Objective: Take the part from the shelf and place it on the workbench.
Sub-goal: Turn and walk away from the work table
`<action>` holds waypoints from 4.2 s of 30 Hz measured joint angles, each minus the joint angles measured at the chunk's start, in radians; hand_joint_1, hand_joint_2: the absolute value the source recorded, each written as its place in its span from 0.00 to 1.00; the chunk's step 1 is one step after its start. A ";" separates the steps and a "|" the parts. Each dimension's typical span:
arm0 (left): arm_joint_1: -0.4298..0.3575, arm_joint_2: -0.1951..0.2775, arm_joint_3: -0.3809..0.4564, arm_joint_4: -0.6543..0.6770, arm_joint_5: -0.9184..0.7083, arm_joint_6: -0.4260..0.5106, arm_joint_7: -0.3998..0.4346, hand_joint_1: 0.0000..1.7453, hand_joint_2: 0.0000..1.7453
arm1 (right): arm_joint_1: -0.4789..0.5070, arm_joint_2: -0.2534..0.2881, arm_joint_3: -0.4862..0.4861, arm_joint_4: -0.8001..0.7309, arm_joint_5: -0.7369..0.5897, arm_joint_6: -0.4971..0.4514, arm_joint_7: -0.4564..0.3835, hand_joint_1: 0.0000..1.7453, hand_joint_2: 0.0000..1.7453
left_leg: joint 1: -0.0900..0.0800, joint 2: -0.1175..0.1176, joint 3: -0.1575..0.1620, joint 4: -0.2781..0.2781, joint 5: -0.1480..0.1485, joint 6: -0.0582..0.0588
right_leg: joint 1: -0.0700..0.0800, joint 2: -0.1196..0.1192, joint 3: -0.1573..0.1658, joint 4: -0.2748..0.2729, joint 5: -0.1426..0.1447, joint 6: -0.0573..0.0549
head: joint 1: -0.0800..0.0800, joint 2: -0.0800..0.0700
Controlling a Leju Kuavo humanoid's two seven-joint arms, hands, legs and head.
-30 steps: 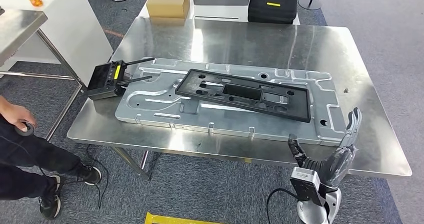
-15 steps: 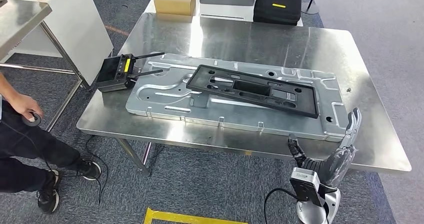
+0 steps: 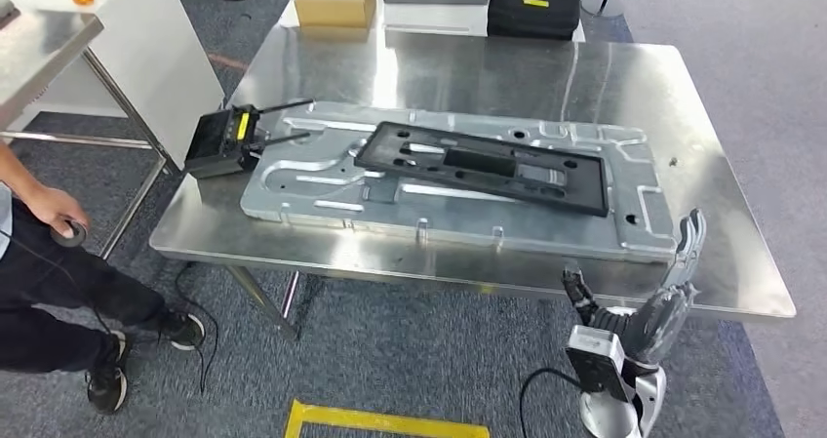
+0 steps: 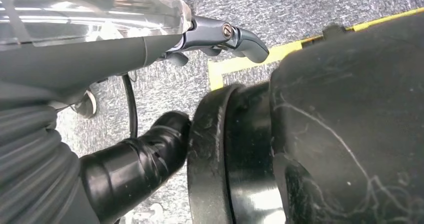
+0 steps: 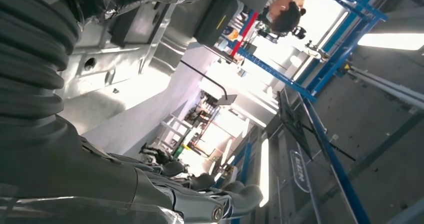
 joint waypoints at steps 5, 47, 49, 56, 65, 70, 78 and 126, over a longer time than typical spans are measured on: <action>0.000 0.002 -0.001 0.000 0.000 0.001 0.003 0.00 0.00 | 0.002 0.000 0.000 0.003 0.001 0.000 0.001 0.00 1.00 | 0.007 0.000 0.004 0.085 -0.032 -0.017 | -0.002 -0.002 -0.032 0.016 0.014 0.007 | 0.000 0.000; -0.002 -0.004 -0.025 0.000 0.000 0.013 0.007 0.00 0.00 | 0.028 0.017 0.000 -0.004 0.023 0.000 0.012 0.00 1.00 | 0.017 0.000 0.068 -0.114 0.070 0.044 | 0.000 0.006 -0.130 0.213 -0.110 0.058 | -0.004 0.000; -0.002 -0.003 -0.026 0.000 0.000 0.013 0.006 0.00 0.00 | 0.034 0.017 0.000 -0.004 0.023 0.000 0.012 0.00 1.00 | 0.015 0.001 0.049 -0.112 0.084 0.044 | -0.001 0.006 -0.144 0.306 -0.151 0.060 | -0.004 0.000; -0.003 -0.003 -0.029 0.000 0.000 0.013 0.004 0.00 0.00 | 0.039 0.017 0.000 -0.011 0.024 0.000 0.015 0.00 1.00 | 0.006 0.001 0.030 -0.115 0.117 0.022 | 0.012 0.004 0.080 0.006 -0.070 0.027 | -0.004 0.000; -0.003 0.002 -0.032 0.000 0.000 0.013 0.004 0.00 0.00 | 0.048 0.024 0.000 -0.014 0.014 0.000 0.016 0.00 1.00 | 0.000 0.004 0.000 0.137 -0.069 -0.019 | 0.005 -0.006 0.008 -0.009 -0.003 -0.002 | -0.007 0.000; -0.003 -0.003 -0.032 0.000 0.000 0.013 0.003 0.00 0.00 | 0.053 0.027 0.000 -0.014 0.003 0.000 0.012 0.00 1.00 | 0.008 0.003 0.150 -0.110 0.007 -0.015 | 0.012 -0.006 -0.050 0.028 0.021 0.014 | -0.008 0.000; -0.002 -0.018 -0.034 0.000 0.000 0.013 -0.009 0.00 0.00 | 0.058 0.030 0.000 -0.013 -0.003 0.000 0.010 0.00 1.00 | 0.016 0.012 0.097 -0.133 0.052 0.047 | 0.006 0.009 -0.136 0.229 -0.119 0.055 | -0.006 0.000; -0.001 -0.020 -0.053 -0.001 0.000 0.019 -0.020 0.00 0.00 | 0.093 0.030 0.000 0.008 -0.062 0.000 -0.030 0.00 0.00 | 0.018 0.011 -0.002 0.144 -0.090 -0.014 | 0.003 0.004 -0.005 0.003 -0.004 0.001 | -0.009 0.000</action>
